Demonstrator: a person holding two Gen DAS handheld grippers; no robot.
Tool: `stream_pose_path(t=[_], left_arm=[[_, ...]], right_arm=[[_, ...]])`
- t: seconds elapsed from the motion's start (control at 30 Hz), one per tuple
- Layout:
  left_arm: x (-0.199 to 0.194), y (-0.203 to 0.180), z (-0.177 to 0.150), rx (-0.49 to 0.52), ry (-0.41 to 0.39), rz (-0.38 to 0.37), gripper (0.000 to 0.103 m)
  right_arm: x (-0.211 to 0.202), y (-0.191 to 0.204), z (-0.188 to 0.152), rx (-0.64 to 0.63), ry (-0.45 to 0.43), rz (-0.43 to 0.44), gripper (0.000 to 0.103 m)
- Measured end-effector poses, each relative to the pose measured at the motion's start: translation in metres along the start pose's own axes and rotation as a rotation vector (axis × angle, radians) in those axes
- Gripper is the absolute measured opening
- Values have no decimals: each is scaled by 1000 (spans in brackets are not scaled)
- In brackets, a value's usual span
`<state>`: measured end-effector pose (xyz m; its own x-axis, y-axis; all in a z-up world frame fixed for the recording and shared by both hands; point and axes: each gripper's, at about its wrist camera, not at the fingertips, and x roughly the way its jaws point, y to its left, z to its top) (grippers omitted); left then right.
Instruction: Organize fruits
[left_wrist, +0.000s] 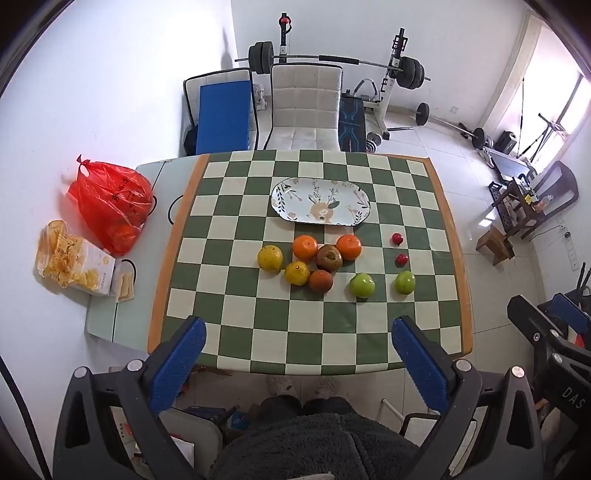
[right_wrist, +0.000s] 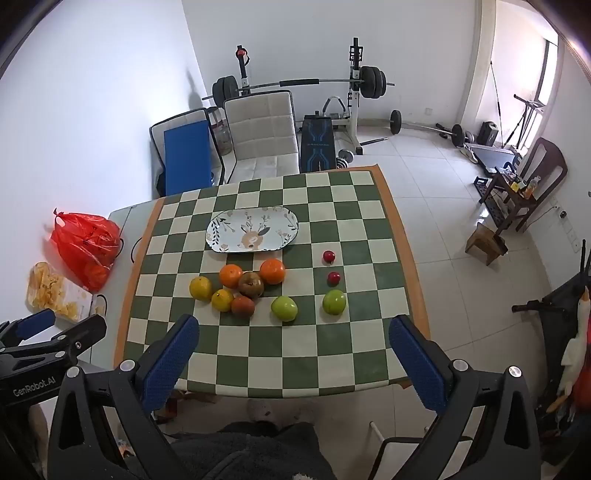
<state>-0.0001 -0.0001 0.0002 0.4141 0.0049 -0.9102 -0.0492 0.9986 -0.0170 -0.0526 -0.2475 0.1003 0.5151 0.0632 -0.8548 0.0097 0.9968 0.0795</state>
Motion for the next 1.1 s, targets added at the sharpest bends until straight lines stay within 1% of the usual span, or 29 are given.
stream_pose_path(t=[0.03,0.37,0.5,0.77,0.9,0.97,1.1], left_arm=[[0,0,0,0,-2,0,103],[1,1,1,-1,-5,0,103],[-4,-8,10,3,-11,7,103],[-7,-8,10,0,-12,3,103],[-6,-7,7,0,-19,7,103],[-12,-7,6,-5,-23,8,103],[-15,2,4,-4,-28,4,103]], right_arm=[[0,-1,0,8,-1,13,103],[-1,0,1,3,3,-2,103],[-2,1,1,-1,2,-2,103],[-3,2,1,-2,1,-5,103],[-3,2,0,-4,1,-6,103],[-4,2,0,-4,0,-6,103],[-4,3,0,-3,0,-7,103]])
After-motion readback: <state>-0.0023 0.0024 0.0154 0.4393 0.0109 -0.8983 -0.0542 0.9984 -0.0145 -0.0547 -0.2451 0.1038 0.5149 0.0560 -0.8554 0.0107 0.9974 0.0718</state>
